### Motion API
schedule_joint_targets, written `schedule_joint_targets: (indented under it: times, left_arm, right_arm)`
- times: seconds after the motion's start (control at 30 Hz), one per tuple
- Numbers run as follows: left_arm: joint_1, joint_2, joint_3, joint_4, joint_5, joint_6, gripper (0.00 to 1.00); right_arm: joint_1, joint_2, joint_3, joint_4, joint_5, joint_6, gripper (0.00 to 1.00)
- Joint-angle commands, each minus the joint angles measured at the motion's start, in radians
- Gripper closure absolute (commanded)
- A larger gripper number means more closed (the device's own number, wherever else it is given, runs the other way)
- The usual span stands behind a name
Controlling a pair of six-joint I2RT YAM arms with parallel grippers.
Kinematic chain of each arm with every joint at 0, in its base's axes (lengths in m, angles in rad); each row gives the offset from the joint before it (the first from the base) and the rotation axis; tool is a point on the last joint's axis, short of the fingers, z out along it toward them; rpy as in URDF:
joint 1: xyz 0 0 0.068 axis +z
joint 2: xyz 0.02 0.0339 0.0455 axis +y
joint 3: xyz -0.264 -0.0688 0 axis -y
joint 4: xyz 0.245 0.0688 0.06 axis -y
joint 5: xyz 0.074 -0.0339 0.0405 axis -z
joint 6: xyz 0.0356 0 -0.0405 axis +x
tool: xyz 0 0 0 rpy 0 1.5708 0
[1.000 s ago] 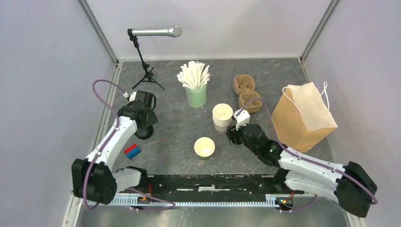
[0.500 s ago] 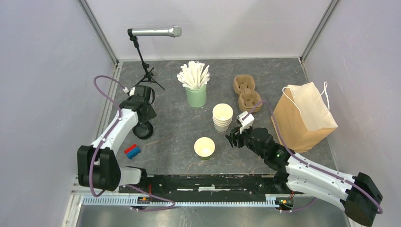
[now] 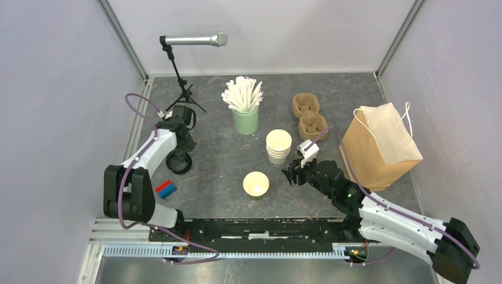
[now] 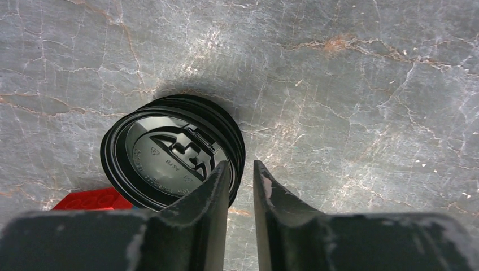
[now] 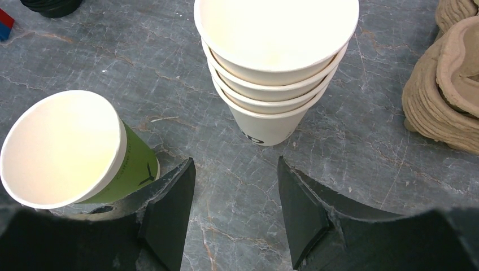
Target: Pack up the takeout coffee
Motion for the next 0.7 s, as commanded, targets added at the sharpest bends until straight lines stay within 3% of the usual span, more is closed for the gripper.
schedule_joint_targets:
  times: [0.0,0.07,0.27,0.5,0.67]
  left_arm:
    - [0.008,0.018,0.046,-0.011,-0.019,0.058,0.75]
    - [0.007,0.018,0.045,-0.012,-0.014,0.061,0.82]
    - [0.008,0.041,0.056,-0.019,-0.020,0.066,0.82]
    - [0.007,0.047,0.060,-0.038,-0.016,0.073,0.97]
    - [0.008,0.011,0.063,-0.075,-0.002,0.075,0.98]
  right_arm:
    - [0.000,-0.008,-0.004,0.039,-0.007,-0.001,0.38]
    - [0.000,-0.007,-0.003,0.039,-0.009,-0.002,0.38]
    - [0.000,-0.007,0.001,0.038,-0.008,-0.003,0.38]
    - [-0.001,-0.011,0.000,0.035,-0.009,-0.004,0.38]
    - [0.000,-0.014,-0.004,0.036,-0.008,-0.006,0.38]
